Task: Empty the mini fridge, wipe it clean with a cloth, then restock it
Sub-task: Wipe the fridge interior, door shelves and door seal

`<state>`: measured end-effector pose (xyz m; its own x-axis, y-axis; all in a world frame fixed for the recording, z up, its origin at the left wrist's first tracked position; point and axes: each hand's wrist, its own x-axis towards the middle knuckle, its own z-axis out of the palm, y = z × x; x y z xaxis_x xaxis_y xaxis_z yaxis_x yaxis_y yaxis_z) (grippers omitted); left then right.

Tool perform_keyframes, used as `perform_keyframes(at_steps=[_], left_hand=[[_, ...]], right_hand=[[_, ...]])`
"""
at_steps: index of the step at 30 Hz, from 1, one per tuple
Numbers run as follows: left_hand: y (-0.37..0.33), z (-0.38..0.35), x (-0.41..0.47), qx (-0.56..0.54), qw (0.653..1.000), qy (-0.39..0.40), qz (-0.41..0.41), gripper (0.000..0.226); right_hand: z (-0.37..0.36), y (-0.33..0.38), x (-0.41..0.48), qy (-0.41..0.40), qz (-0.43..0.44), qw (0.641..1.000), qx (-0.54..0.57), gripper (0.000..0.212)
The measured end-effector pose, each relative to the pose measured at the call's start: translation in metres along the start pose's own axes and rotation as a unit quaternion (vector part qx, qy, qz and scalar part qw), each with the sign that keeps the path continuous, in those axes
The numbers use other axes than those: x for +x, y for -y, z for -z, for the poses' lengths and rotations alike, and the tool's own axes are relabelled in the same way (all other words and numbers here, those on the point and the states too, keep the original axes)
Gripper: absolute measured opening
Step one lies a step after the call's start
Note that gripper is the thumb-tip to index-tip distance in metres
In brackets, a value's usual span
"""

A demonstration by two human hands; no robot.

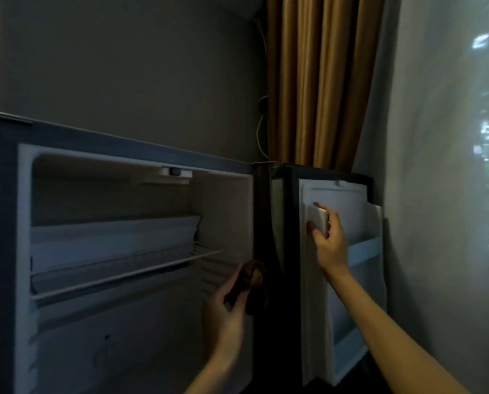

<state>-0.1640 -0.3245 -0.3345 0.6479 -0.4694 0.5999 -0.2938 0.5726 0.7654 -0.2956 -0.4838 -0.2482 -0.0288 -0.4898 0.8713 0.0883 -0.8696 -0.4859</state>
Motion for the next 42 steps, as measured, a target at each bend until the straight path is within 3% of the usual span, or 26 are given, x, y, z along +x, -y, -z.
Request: perform_keyframes(at_steps=[7, 10, 12, 14, 17, 20, 23, 28, 34, 37, 42], left_hand=[[-0.047, -0.02, 0.041, 0.065, 0.979, 0.002, -0.192, 0.055], [-0.078, -0.052, 0.071, 0.181, 0.924, -0.018, -0.338, 0.054], [-0.099, -0.078, 0.096, 0.219, 0.898, -0.025, -0.381, 0.052], [-0.115, -0.101, 0.12, 0.223, 0.905, -0.018, -0.362, 0.05], [-0.107, -0.12, 0.139, 0.227, 0.906, 0.002, -0.358, 0.048], [-0.065, -0.122, 0.121, 0.203, 0.891, -0.054, -0.403, 0.041], [-0.004, -0.11, 0.079, 0.18, 0.897, -0.066, -0.399, 0.038], [0.061, -0.072, 0.018, 0.198, 0.926, 0.034, -0.318, 0.051], [-0.025, -0.094, 0.08, 0.261, 0.886, 0.02, -0.383, 0.048], [-0.062, -0.109, 0.111, 0.265, 0.885, -0.007, -0.382, 0.044], [-0.023, -0.094, 0.087, 0.265, 0.879, -0.013, -0.397, 0.04]], right_hand=[[0.0, -0.008, 0.008, 0.029, -0.047, 0.996, 0.067, 0.043], [0.003, -0.009, 0.011, 0.046, -0.069, 0.991, 0.109, 0.037], [0.006, -0.009, 0.01, 0.063, -0.069, 0.988, 0.125, 0.043], [0.008, -0.011, 0.009, 0.076, -0.068, 0.985, 0.137, 0.049], [0.007, -0.016, 0.011, 0.067, -0.063, 0.982, 0.162, 0.038], [0.004, -0.017, 0.013, 0.064, -0.062, 0.981, 0.172, 0.037], [0.003, -0.018, 0.012, 0.06, -0.057, 0.983, 0.164, 0.039], [0.006, -0.012, 0.01, 0.064, -0.068, 0.984, 0.151, 0.04], [0.008, -0.005, 0.01, 0.061, -0.068, 0.985, 0.143, 0.038], [0.008, -0.006, 0.01, 0.064, -0.072, 0.984, 0.148, 0.04], [0.007, -0.013, 0.01, 0.063, -0.061, 0.987, 0.133, 0.04]])
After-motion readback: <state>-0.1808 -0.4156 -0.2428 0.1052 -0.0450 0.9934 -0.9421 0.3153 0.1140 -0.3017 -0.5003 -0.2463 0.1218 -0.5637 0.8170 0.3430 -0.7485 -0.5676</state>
